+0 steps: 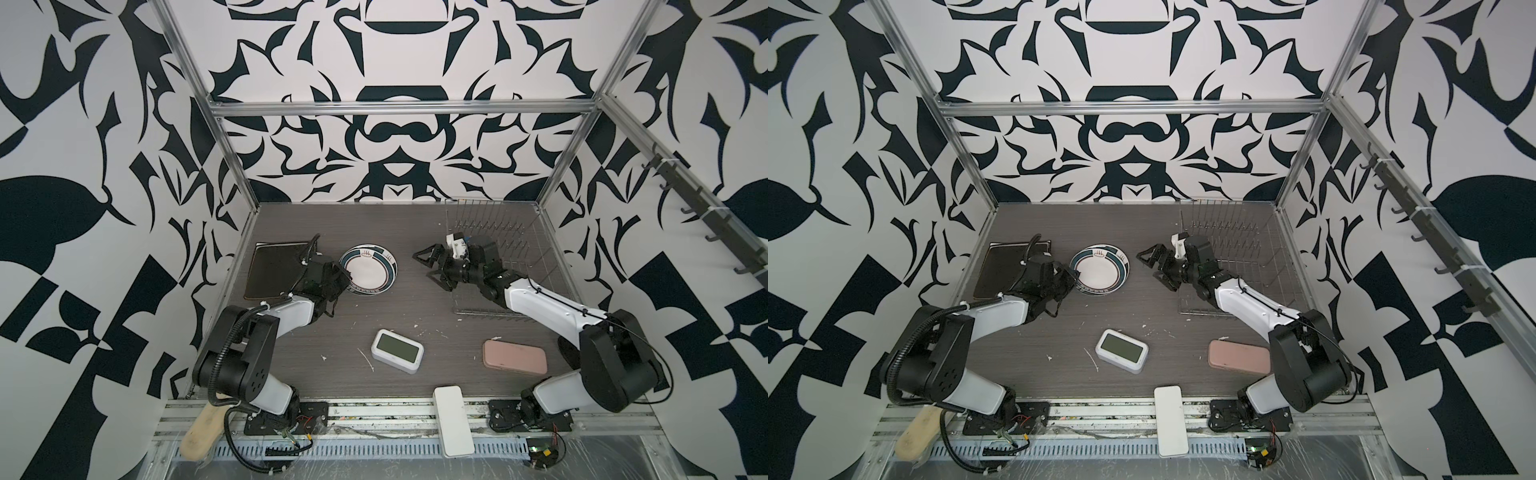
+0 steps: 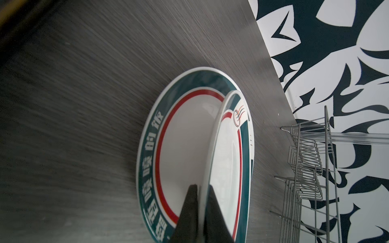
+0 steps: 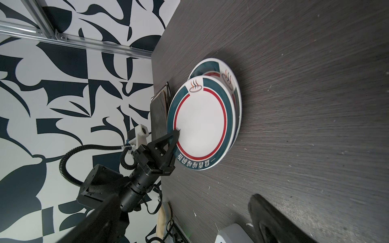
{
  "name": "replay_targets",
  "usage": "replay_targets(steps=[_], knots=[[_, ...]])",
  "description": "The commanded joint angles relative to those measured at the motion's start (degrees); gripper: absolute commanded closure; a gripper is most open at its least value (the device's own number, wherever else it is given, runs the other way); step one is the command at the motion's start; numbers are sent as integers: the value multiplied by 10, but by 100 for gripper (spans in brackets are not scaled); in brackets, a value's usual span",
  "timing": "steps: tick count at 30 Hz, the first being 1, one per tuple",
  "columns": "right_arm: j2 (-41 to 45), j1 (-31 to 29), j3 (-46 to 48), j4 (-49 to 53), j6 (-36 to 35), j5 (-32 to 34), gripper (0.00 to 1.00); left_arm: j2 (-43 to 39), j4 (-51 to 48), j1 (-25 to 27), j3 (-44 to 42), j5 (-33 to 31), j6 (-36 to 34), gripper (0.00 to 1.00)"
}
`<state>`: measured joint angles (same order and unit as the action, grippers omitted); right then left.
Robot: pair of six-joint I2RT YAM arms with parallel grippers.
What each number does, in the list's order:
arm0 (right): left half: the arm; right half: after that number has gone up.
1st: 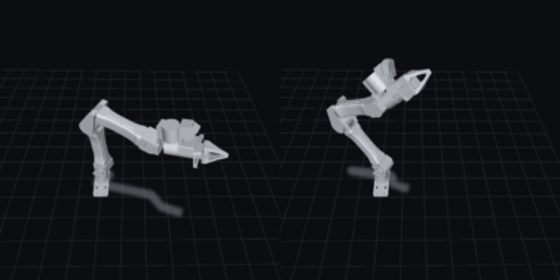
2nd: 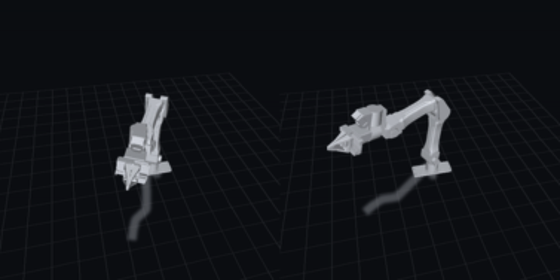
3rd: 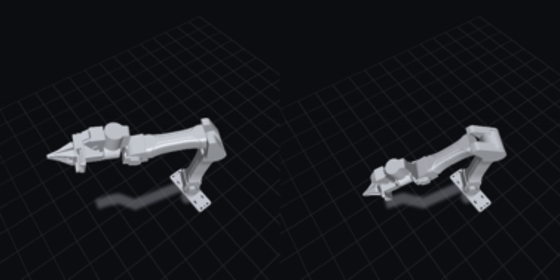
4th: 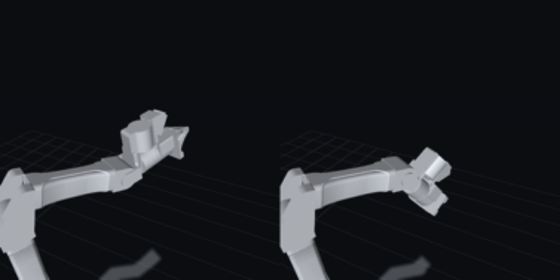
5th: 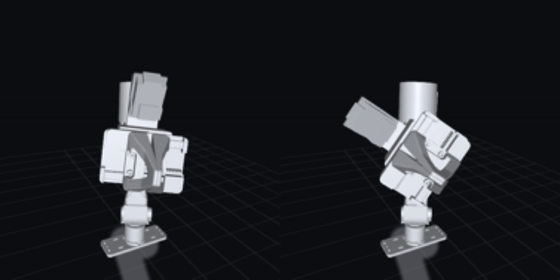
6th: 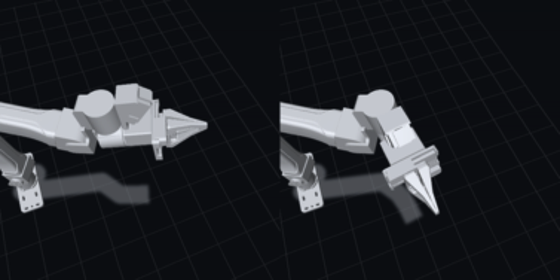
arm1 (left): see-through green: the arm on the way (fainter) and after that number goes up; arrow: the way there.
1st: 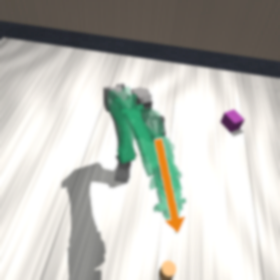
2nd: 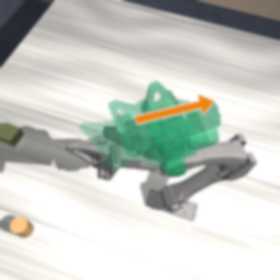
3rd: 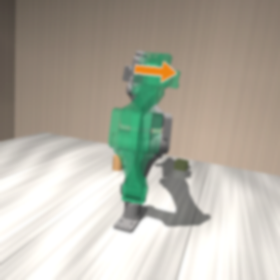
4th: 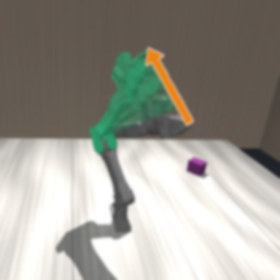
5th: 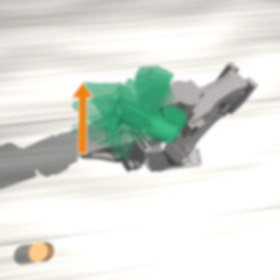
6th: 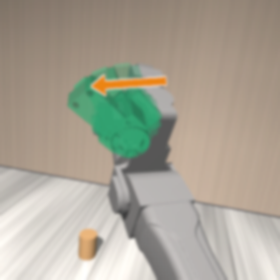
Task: Unload the plates from the dish rack
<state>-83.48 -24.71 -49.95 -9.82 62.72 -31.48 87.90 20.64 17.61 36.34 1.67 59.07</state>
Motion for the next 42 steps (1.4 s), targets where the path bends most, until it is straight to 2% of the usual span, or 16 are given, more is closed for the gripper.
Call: replay_targets(steps=[1,20,28,35,37,42], knots=[[26,1,-14,3,-15,5,1,12,36,-7,27,10,-6,100],[35,1,-12,20,-21,12,1,68,63,-17,40,54,18,99],[40,2,-13,25,-23,14,1,66,61,-18,34,51,25,71],[52,7,-20,50,-33,18,1,58,48,-18,33,52,24,55],[57,8,-22,51,-29,20,1,59,18,-18,46,51,16,51],[71,7,-20,60,-30,40,0,65,-1,-18,54,56,14,45]])
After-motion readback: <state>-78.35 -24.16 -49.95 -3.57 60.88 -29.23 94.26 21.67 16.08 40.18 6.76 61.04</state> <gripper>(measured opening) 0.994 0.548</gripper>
